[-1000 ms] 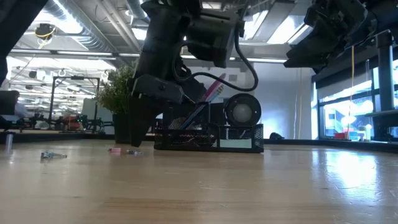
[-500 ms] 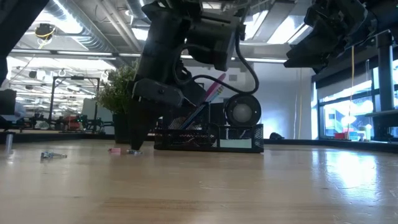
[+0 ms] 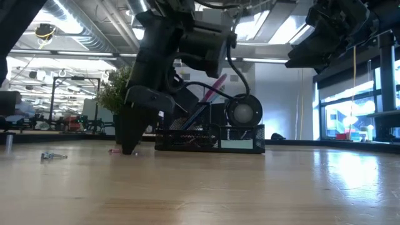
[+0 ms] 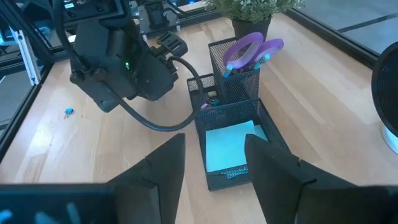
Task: Pick and place office supplies into organizer
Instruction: Put the blue binder clip into the black desk organizer, then put the pink binder clip into the black desk organizer
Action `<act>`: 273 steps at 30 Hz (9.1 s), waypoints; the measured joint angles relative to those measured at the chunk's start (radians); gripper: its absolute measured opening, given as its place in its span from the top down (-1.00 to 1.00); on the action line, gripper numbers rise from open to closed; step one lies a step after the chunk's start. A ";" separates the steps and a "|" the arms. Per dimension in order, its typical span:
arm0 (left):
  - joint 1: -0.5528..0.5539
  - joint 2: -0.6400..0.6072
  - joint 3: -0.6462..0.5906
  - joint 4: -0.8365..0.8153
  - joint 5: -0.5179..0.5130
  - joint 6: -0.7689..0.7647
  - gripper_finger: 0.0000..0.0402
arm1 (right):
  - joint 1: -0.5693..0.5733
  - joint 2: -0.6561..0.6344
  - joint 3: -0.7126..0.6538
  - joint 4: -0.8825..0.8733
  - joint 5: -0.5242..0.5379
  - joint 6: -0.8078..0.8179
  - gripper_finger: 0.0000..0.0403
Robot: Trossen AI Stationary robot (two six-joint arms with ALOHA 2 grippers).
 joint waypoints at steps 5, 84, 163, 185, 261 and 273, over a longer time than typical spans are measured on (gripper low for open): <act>0.002 0.002 -0.001 0.013 0.001 0.059 0.34 | 0.000 0.000 0.000 0.001 0.000 0.002 0.15; 0.054 -0.212 -0.008 0.249 -0.233 0.529 0.72 | 0.000 0.000 0.000 -0.014 0.000 -0.052 0.15; -0.100 -0.481 -0.389 0.368 -0.122 0.694 0.46 | 0.000 0.000 0.000 -0.022 0.000 -0.083 0.15; -0.049 -0.448 -0.488 0.433 -0.112 0.973 0.14 | 0.000 0.000 0.000 -0.022 0.000 -0.083 0.15; -0.047 -0.333 -0.482 0.412 -0.070 1.404 0.43 | 0.000 0.000 0.000 -0.032 0.000 -0.077 0.15; -0.047 -0.333 -0.483 0.421 -0.063 1.536 0.65 | 0.000 0.000 0.000 -0.032 0.000 -0.074 0.15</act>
